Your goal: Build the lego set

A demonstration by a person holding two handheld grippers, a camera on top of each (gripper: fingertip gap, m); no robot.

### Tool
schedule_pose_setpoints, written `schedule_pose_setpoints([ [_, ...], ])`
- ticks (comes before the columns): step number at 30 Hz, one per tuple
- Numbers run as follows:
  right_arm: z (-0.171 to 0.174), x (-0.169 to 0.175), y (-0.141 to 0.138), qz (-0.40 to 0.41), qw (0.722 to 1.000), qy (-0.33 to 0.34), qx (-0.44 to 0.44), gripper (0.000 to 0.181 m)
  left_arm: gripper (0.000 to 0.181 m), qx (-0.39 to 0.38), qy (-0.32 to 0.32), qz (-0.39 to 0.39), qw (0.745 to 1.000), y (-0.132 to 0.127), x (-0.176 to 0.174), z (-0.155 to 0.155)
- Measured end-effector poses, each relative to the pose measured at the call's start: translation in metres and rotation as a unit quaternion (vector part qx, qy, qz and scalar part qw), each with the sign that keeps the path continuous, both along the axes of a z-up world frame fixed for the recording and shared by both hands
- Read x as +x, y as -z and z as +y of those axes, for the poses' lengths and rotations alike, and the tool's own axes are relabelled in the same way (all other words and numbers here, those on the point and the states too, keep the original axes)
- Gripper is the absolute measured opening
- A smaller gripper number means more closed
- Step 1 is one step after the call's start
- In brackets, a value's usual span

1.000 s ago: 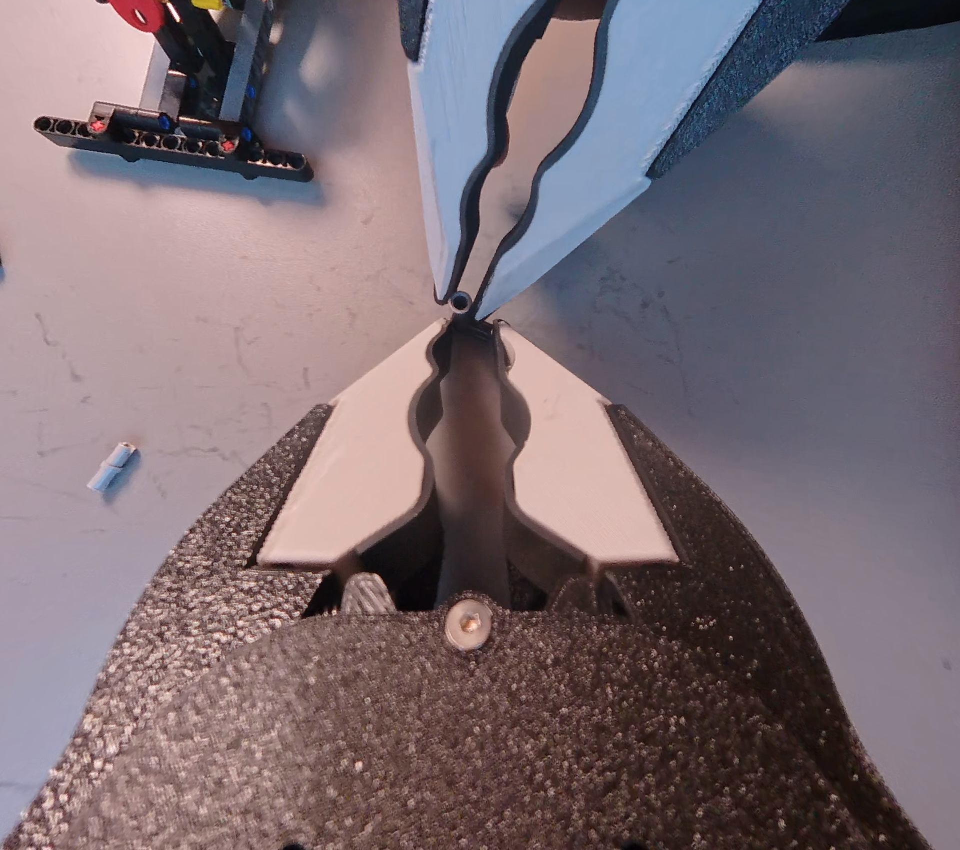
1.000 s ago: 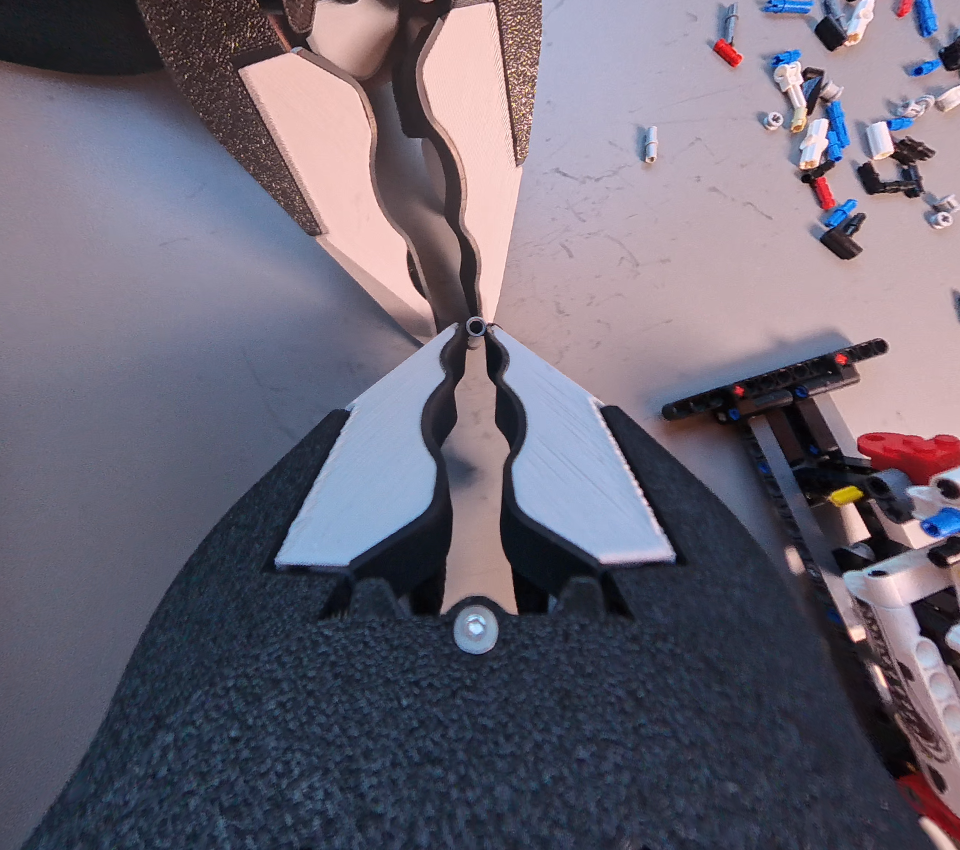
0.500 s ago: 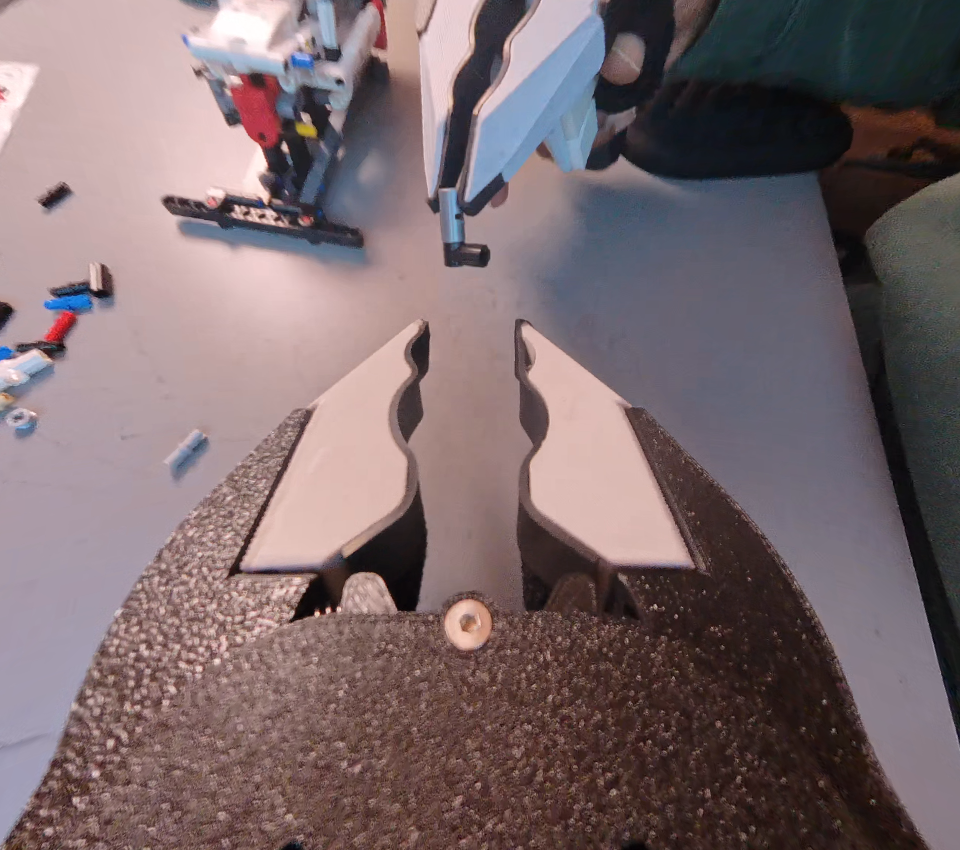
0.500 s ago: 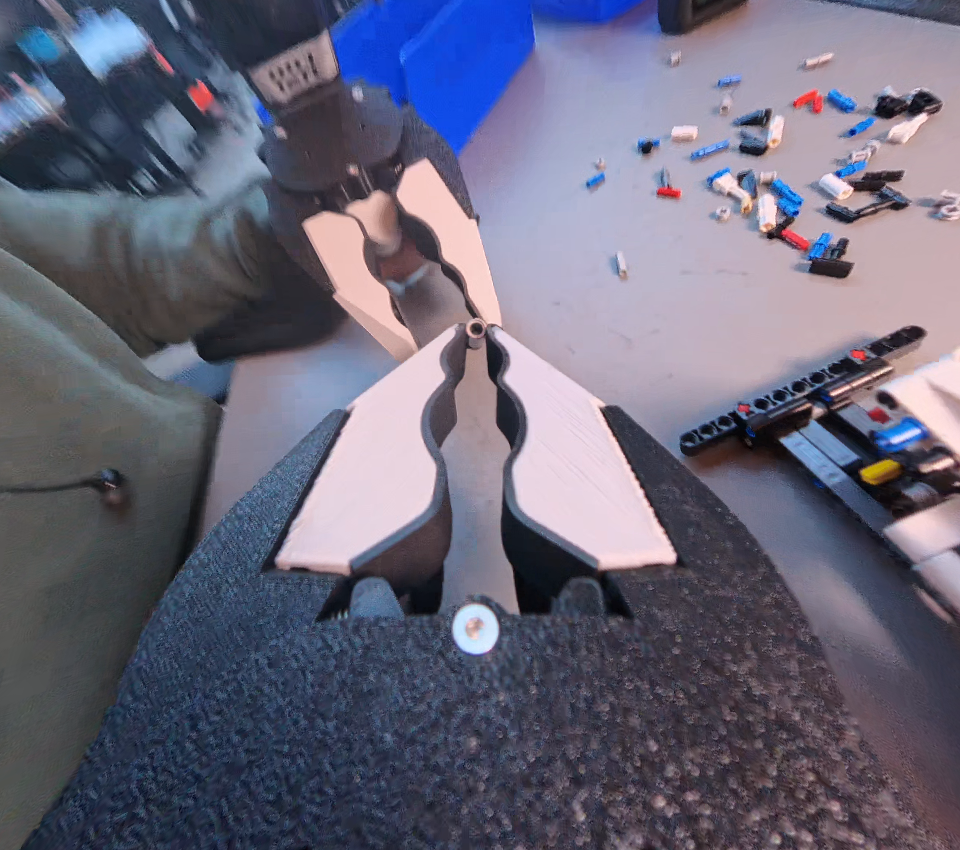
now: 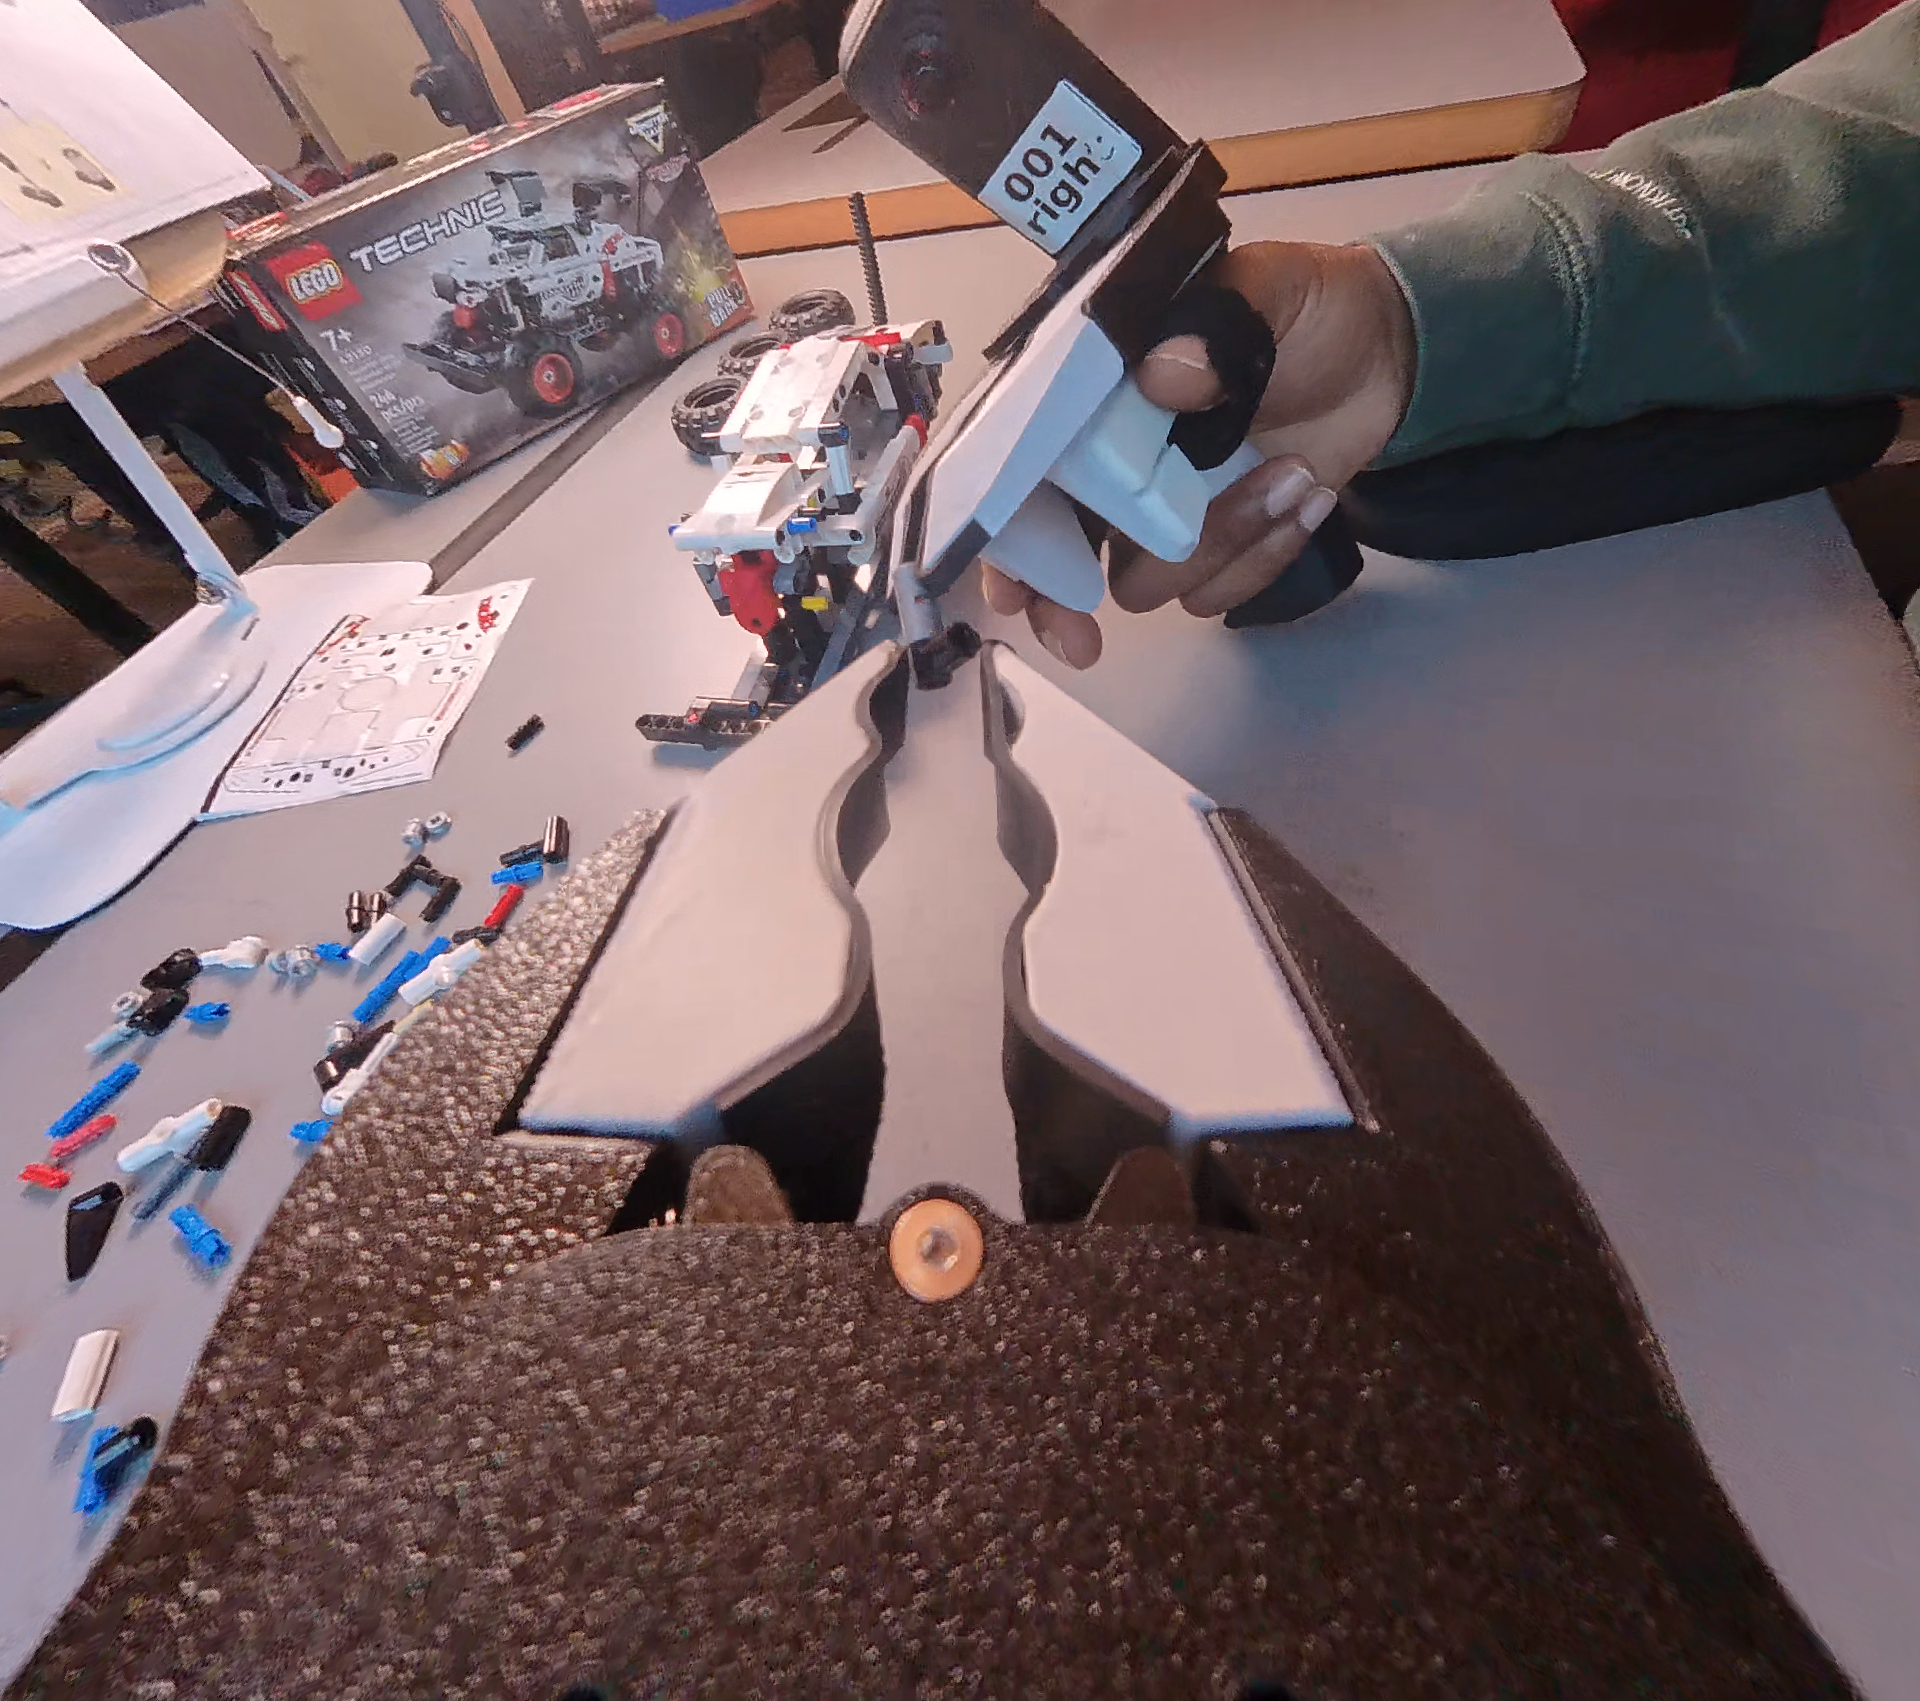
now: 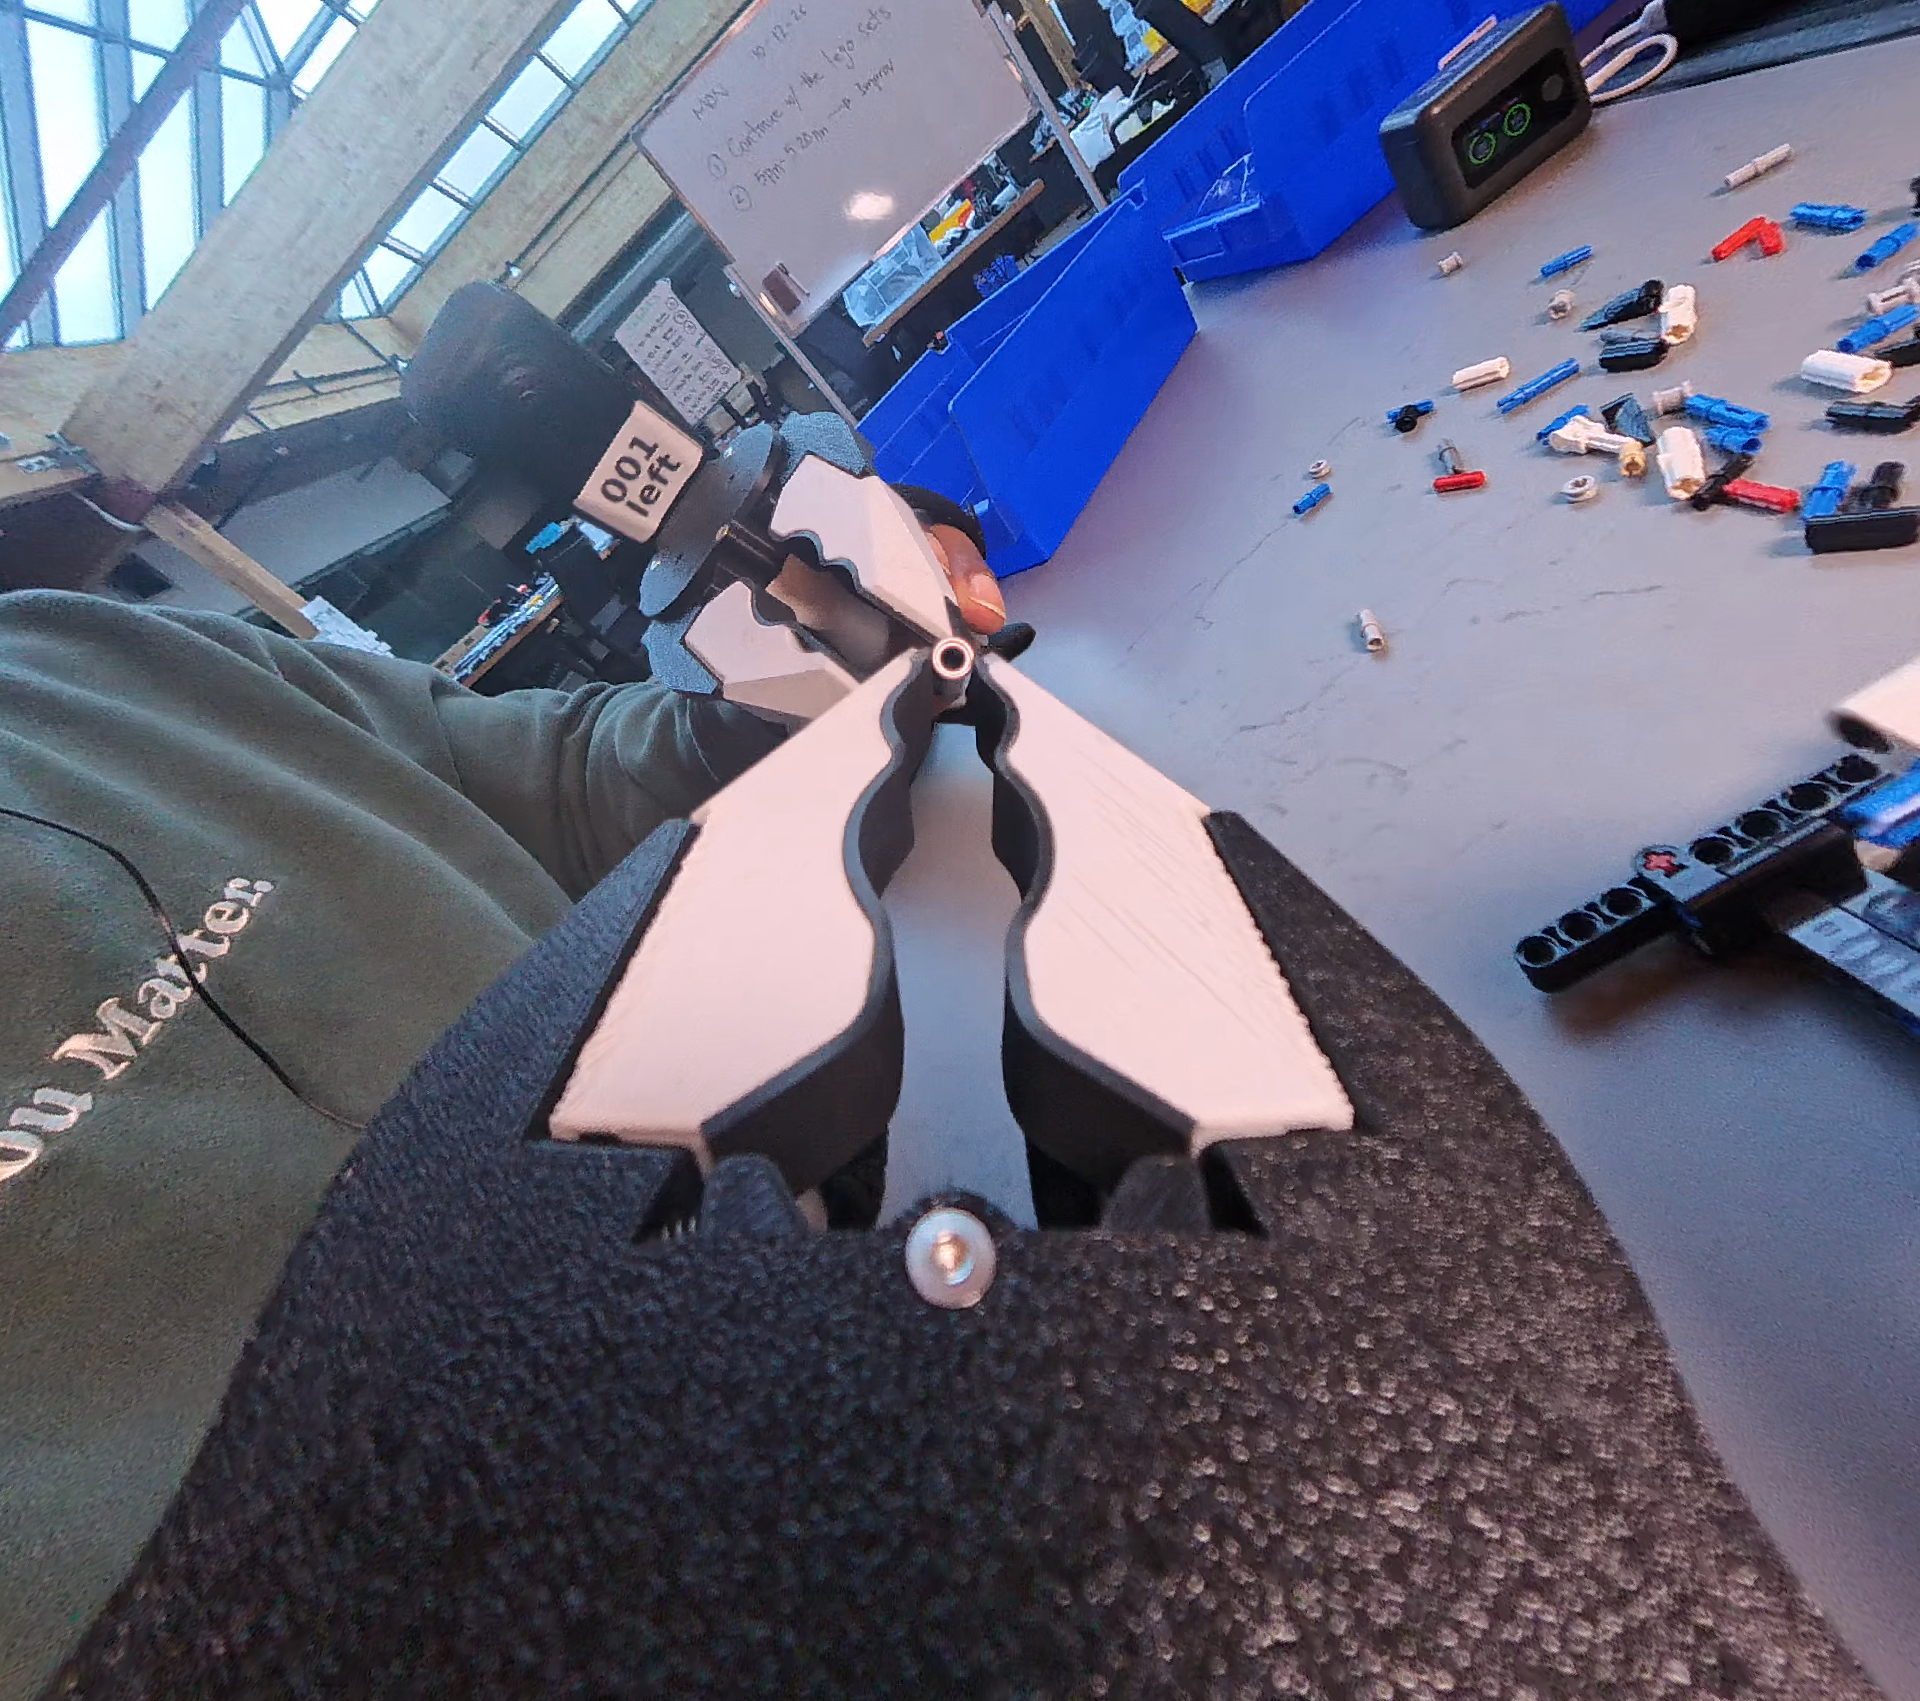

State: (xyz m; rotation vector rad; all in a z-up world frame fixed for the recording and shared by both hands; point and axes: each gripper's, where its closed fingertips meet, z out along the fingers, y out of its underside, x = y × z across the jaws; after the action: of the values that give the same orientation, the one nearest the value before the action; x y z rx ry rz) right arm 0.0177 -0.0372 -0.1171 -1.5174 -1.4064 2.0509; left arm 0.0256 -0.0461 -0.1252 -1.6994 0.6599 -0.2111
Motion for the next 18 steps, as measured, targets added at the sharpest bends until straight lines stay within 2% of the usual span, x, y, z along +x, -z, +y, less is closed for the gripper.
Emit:
schedule_pose_setpoints([
  [4,-0.001,-0.001,0.004,-0.005,1.000,-0.002,-0.005,0.007,0.012,0.002,-0.004,0.020,1.000,0.004,0.000,0.000],
  [8,-0.001,-0.002,0.006,-0.008,1.000,-0.004,-0.017,0.007,0.010,-0.008,0.001,-0.006,1.000,0.003,0.000,-0.001],
  [13,-0.004,0.000,0.003,0.004,1.000,-0.007,-0.006,0.007,0.007,-0.029,0.027,-0.099,0.994,-0.004,-0.002,-0.005],
  [18,-0.011,0.004,-0.003,0.034,0.999,-0.014,0.032,0.008,0.007,-0.058,0.078,-0.202,0.974,-0.012,0.004,-0.011],
])
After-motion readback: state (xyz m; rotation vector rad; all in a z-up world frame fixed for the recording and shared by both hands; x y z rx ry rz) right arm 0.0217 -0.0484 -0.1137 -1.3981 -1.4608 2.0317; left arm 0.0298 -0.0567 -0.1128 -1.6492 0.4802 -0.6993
